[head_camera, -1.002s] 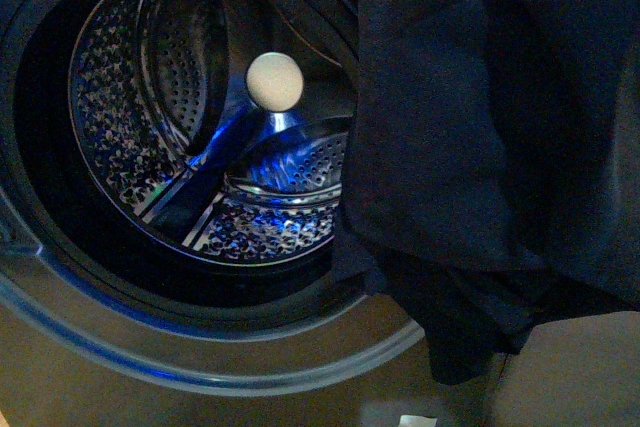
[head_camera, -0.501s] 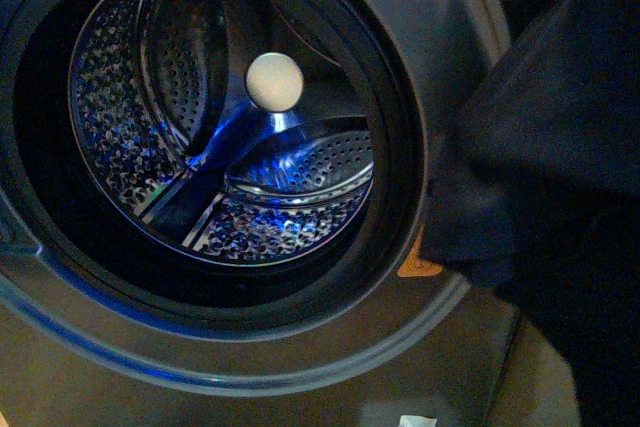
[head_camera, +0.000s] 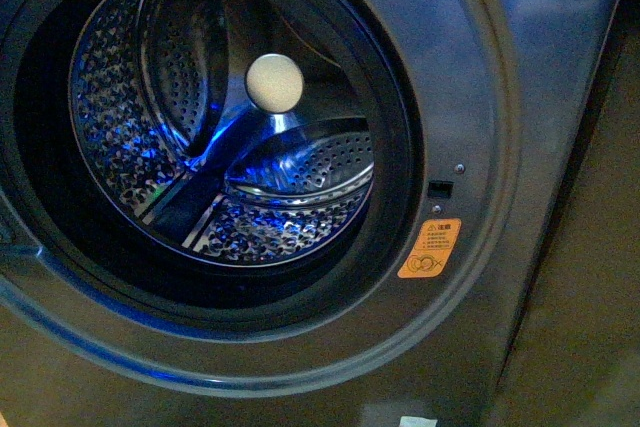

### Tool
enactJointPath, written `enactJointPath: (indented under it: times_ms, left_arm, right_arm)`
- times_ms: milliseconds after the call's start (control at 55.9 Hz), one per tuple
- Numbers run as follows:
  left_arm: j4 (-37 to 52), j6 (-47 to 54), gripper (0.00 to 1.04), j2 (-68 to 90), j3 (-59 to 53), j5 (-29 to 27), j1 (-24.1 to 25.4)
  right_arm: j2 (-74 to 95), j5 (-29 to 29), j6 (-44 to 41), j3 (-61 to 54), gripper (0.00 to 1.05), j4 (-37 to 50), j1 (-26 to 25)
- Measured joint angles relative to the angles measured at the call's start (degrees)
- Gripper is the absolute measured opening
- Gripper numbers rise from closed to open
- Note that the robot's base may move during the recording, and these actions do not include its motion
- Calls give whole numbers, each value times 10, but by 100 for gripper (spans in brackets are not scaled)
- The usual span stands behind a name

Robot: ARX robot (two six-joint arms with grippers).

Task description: Collect clothes from washing machine

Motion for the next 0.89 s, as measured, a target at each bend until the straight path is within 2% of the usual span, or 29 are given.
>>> enactJointPath:
  times_ms: [233, 465, 662, 769, 859, 895]
  left_arm:
    - [0, 0, 98, 0, 0, 0, 0]
    - [0, 0, 98, 0, 2, 0, 0]
    - [0, 0, 98, -1, 2, 0, 0]
    - [0, 0, 98, -1, 2, 0, 0]
    - [0, 0, 98, -1, 2, 0, 0]
    - [0, 0, 98, -1, 2, 0, 0]
  right_arm:
    - [31, -104, 95, 82, 5, -72, -170]
    - [100, -218, 195, 126, 5, -69, -385]
    - [162, -302, 160, 66, 5, -50, -501]
    - [192, -328, 117, 14, 5, -57, -542]
    - [224, -346, 57, -26, 5, -99, -564]
    - [251, -368, 21, -36, 5, -164, -572]
